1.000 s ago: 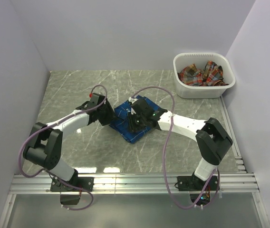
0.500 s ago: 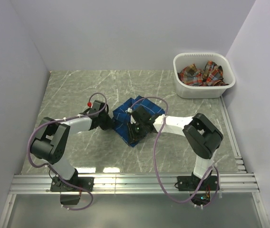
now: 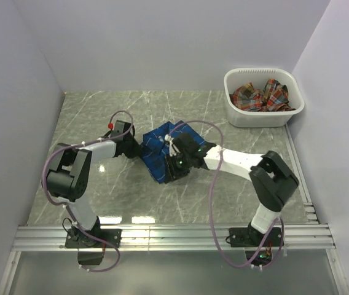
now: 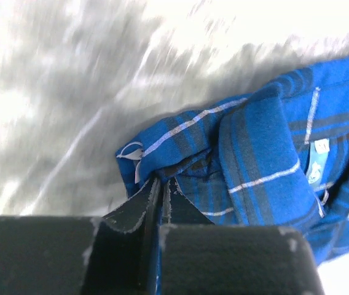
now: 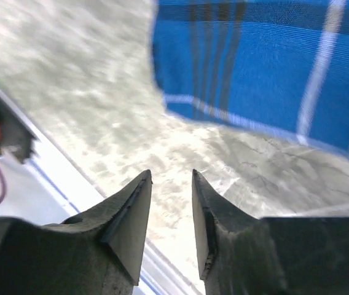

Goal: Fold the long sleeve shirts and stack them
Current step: Fold the shirt

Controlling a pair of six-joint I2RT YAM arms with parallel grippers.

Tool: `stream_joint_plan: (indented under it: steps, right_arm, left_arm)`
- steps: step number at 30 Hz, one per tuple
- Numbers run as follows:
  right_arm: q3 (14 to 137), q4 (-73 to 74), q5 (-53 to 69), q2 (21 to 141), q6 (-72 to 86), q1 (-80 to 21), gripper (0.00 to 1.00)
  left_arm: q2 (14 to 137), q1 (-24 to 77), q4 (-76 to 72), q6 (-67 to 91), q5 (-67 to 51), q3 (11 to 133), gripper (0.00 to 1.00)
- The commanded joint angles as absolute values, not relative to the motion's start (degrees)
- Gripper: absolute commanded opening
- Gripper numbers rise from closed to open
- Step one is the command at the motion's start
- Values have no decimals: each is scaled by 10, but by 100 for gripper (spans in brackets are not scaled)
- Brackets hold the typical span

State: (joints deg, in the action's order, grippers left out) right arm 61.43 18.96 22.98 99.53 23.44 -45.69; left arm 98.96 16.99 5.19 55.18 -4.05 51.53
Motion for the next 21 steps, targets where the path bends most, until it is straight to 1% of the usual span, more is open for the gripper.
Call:
stream_joint_plan:
  steps: [1, 3, 4, 5, 6, 8, 9, 11, 13, 15, 18, 21]
  right_arm:
    - [661, 202, 212, 917, 207, -429, 41]
    - [665, 203, 198, 891, 204, -387, 44]
    - [666, 201, 195, 885, 205, -370, 45]
    - [666, 200, 195, 879, 206, -352, 47]
    - [664, 189, 195, 875, 208, -313, 48]
    - [658, 171, 211, 871, 223, -274, 49]
    - [657, 157, 219, 873, 229, -246, 49]
    - [653, 141, 232, 881, 245, -219, 49]
    - [653, 120, 247, 890, 259, -195, 48]
    - [650, 92, 260, 900, 275, -189, 46]
    - [644, 50, 275, 915, 308, -185, 44]
    - [621, 5, 252, 924, 354, -181, 43]
  left_arm:
    - [1016, 166, 121, 482, 29, 563, 8]
    - [999, 163, 144, 469, 47, 587, 19]
    - [991, 163, 149, 465, 63, 594, 25]
    - [970, 163, 154, 461, 72, 605, 48]
    - [958, 163, 169, 455, 79, 611, 56]
    - [920, 163, 179, 453, 86, 622, 68]
    - [906, 163, 185, 453, 87, 625, 71]
    - [867, 170, 203, 460, 95, 631, 73]
    - [845, 189, 218, 467, 98, 642, 74]
    - [824, 207, 207, 472, 75, 648, 74]
    - [845, 244, 179, 491, 22, 671, 72]
    - [895, 276, 145, 523, 5, 688, 71]
